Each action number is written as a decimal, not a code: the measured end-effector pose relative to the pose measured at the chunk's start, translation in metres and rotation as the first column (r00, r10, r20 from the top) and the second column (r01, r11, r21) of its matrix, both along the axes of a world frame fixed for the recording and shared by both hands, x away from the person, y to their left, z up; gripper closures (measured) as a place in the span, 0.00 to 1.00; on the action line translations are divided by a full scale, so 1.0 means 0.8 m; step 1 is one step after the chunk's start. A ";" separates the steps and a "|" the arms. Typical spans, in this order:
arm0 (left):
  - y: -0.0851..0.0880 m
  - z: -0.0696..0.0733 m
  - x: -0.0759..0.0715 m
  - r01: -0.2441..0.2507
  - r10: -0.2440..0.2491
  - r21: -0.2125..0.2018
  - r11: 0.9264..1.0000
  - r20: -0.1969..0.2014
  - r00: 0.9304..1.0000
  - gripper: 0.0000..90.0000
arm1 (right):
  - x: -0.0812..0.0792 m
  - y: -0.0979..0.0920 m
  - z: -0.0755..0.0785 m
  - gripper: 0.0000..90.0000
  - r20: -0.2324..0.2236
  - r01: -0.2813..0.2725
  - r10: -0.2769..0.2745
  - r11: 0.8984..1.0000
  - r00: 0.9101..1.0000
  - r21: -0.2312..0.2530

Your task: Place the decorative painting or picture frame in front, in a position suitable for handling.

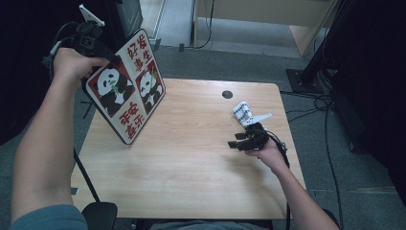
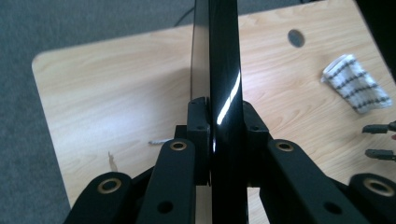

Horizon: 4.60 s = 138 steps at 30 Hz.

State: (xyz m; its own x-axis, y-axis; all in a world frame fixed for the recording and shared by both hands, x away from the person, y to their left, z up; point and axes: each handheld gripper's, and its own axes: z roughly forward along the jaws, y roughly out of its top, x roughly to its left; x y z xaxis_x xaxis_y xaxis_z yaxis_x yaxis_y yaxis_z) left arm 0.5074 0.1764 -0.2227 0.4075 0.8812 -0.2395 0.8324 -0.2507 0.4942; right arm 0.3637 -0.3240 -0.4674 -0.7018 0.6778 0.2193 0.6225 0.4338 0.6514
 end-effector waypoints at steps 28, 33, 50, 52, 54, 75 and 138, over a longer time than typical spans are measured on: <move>-0.161 0.014 -0.069 0.344 -0.342 -0.098 0.934 0.041 0.939 0.88 | 0.004 -0.030 0.003 0.51 0.000 0.092 -0.092 0.995 0.996 0.028; -0.183 -0.003 -0.078 0.370 -0.369 -0.135 0.919 0.030 0.929 0.88 | 0.005 -0.030 0.002 0.51 -0.005 0.096 -0.095 0.995 0.995 0.026; -0.189 -0.030 -0.095 0.401 -0.406 -0.170 0.900 0.002 0.914 0.88 | 0.005 -0.029 0.001 0.51 -0.009 0.090 -0.090 0.996 0.996 0.028; -0.189 -0.031 -0.095 0.408 -0.413 -0.159 0.899 0.005 0.911 0.88 | 0.004 -0.029 0.000 0.51 -0.009 0.089 -0.089 0.996 0.996 0.025; -0.191 -0.031 -0.095 0.405 -0.409 -0.155 0.901 0.006 0.913 0.88 | 0.004 -0.028 0.000 0.51 -0.009 0.085 -0.085 0.996 0.996 0.021; -0.197 -0.035 -0.080 0.350 -0.353 -0.065 0.934 -0.043 0.935 0.47 | 0.001 -0.027 0.001 0.51 -0.013 0.081 -0.080 0.997 0.997 0.020; -0.101 -0.001 -0.112 0.262 -0.238 -0.165 0.951 0.153 0.959 0.41 | 0.008 -0.036 0.005 0.51 -0.017 0.107 -0.107 0.994 0.994 0.017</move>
